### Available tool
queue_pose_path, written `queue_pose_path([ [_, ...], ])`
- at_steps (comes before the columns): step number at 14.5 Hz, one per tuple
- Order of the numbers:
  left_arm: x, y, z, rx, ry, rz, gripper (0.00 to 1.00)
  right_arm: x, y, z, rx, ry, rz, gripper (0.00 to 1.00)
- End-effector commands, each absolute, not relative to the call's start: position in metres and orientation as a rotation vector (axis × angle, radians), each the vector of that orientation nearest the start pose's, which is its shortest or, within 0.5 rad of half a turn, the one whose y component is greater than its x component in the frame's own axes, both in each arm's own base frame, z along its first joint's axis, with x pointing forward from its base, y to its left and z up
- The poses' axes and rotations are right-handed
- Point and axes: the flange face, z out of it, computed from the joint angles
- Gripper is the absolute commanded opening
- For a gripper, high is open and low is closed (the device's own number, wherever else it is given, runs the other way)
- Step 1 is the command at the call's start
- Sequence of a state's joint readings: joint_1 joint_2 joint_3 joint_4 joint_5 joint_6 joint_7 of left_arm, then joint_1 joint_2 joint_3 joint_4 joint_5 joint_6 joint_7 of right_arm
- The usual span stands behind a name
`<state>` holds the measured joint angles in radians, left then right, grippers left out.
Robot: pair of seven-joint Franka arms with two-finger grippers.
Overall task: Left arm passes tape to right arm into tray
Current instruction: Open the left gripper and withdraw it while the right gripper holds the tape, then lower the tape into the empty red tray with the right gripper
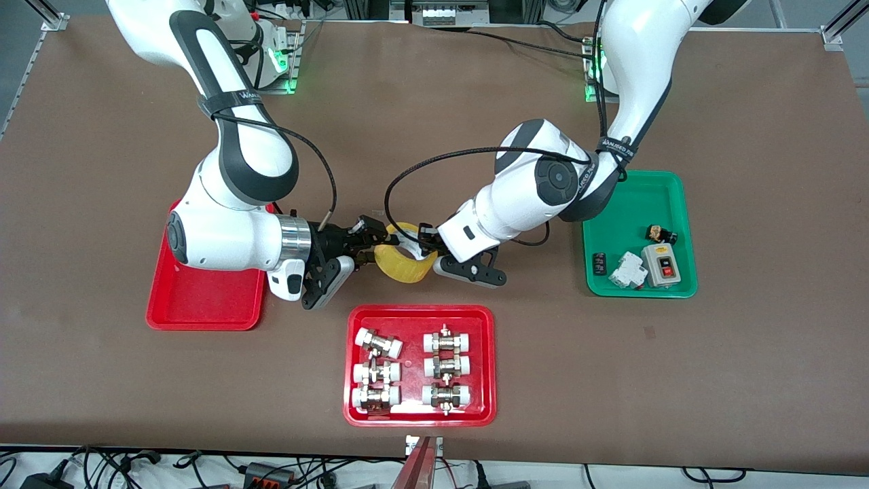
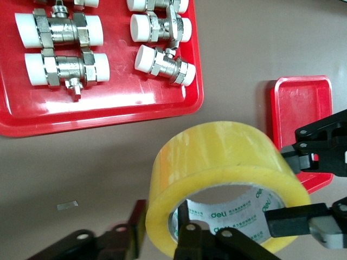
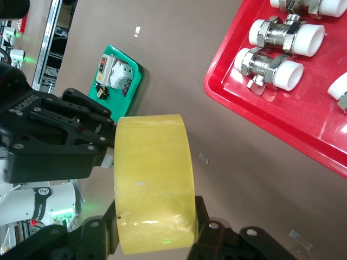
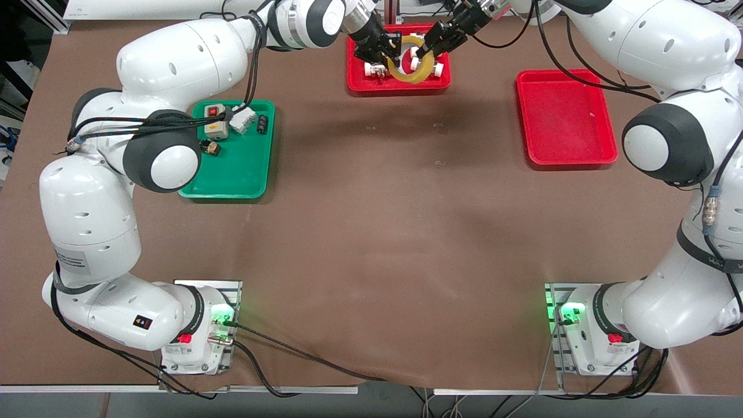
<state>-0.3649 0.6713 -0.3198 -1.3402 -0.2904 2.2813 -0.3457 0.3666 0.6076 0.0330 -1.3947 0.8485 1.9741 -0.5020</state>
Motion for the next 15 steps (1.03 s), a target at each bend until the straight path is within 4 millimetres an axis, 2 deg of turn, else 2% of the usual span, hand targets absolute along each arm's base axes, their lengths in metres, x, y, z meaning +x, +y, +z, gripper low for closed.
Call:
queue_pose_path([
  [1,0.621,-0.427,0.401,2.621,-0.114,0.086,1.00,0.650,0.320,0.374,-2.247,-0.639,-0.023,0.24],
  [3,0.624,-0.417,0.407,2.629,-0.109,0.070,1.00,0.650,0.320,0.374,-2.246,-0.641,-0.024,0.24],
  [5,0.625,-0.398,0.424,2.653,-0.114,0.013,1.00,0.650,0.320,0.374,-2.247,-0.637,-0.023,0.24],
  [7,0.618,-0.376,0.449,2.690,-0.129,-0.084,1.00,0.651,0.320,0.373,-2.251,-0.633,-0.020,0.24],
  [9,0.618,-0.341,0.461,2.729,-0.117,-0.203,1.00,0.652,0.316,0.372,-2.257,-0.628,-0.021,0.24],
  [10,0.617,-0.329,0.468,2.741,-0.115,-0.242,1.00,0.652,0.312,0.366,-2.267,-0.623,-0.011,0.24],
  [11,0.615,-0.321,0.475,2.752,-0.116,-0.280,1.00,0.656,0.301,0.364,-2.281,-0.613,-0.012,0.24],
  [12,0.610,-0.313,0.483,2.767,-0.120,-0.311,1.00,0.664,0.281,0.360,-2.306,-0.590,-0.016,0.24],
  [13,0.605,-0.309,0.485,2.780,-0.128,-0.356,1.00,0.668,0.255,0.347,-2.334,-0.549,0.000,0.24],
  [14,0.605,-0.293,0.489,2.812,-0.121,-0.389,1.00,0.673,0.227,0.338,-2.349,-0.499,0.007,0.24],
  [15,0.605,-0.276,0.492,2.843,-0.111,-0.420,1.00,0.680,0.178,0.326,-2.355,-0.420,0.027,0.24],
])
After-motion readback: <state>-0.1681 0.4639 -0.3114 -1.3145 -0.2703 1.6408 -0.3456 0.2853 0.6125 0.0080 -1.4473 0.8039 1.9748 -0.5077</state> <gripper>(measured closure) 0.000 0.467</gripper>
